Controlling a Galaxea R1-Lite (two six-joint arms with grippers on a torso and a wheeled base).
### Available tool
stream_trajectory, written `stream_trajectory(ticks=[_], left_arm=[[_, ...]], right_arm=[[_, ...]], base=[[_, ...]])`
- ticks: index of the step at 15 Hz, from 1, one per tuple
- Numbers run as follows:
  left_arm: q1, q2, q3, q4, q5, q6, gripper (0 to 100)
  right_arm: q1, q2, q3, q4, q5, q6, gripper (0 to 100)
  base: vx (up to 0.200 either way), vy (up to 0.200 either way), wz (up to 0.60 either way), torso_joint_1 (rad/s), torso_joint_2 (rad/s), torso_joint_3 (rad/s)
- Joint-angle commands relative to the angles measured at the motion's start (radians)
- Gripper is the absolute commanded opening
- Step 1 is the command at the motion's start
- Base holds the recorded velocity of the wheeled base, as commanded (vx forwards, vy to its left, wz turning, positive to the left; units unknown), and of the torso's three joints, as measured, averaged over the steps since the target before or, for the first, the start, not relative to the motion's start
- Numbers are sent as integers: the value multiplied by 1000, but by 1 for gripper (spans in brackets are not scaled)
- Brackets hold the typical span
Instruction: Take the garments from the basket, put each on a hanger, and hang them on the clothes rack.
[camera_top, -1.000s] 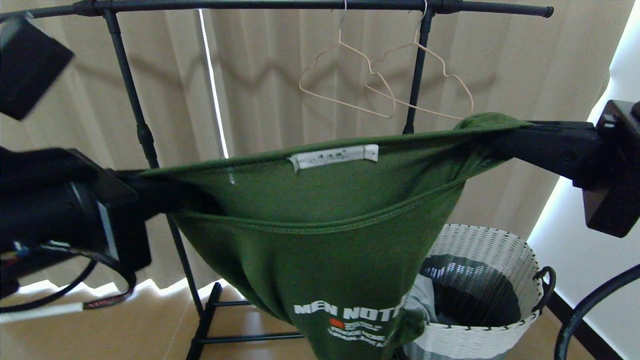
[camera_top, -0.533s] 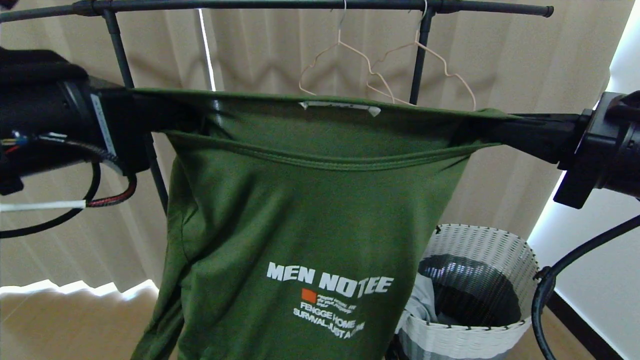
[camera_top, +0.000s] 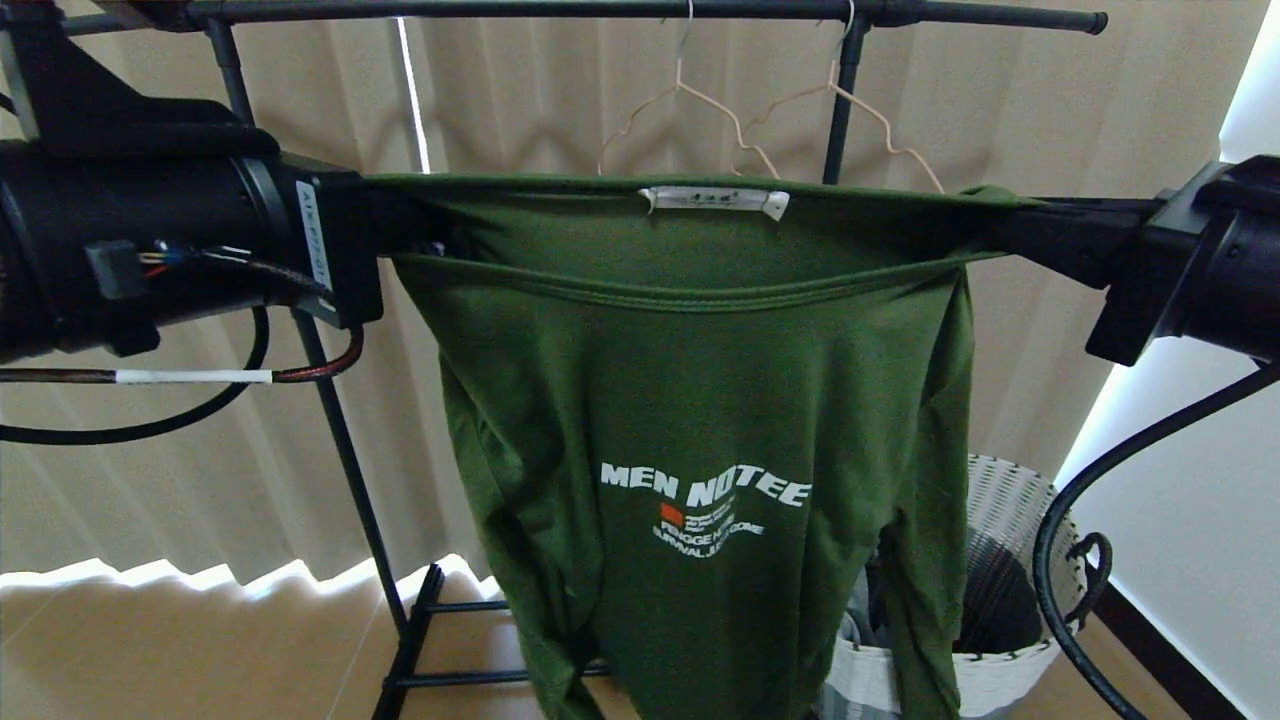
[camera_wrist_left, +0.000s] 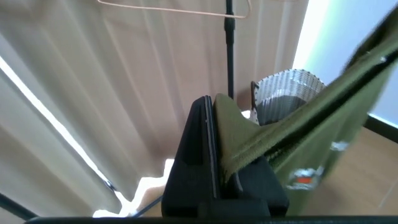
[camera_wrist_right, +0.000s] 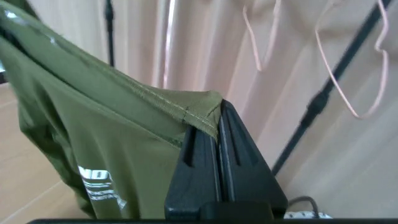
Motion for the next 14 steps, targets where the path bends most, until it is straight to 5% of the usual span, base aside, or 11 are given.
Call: stream_trajectory(ticks=[1, 7, 9, 14], left_arm=[[-26, 29, 0, -1, 0, -9, 0], [-45, 115, -29, -4, -3, -18, 0], [-43, 149, -60, -26, -31, -20, 0], [-38, 213, -126, -29, -35, -34, 0]], right_arm=[[-64, 27, 0, -2, -2, -2, 0], [-142, -48, 29, 59, 5, -2, 0], [-120, -125, 32, 160, 34, 1, 0], [-7, -206, 109, 177, 159, 2, 0]], base=[[0, 0, 0, 0, 0, 0], [0, 0, 0, 0, 0, 0], [0, 0, 0, 0, 0, 0], [0, 0, 0, 0, 0, 0]])
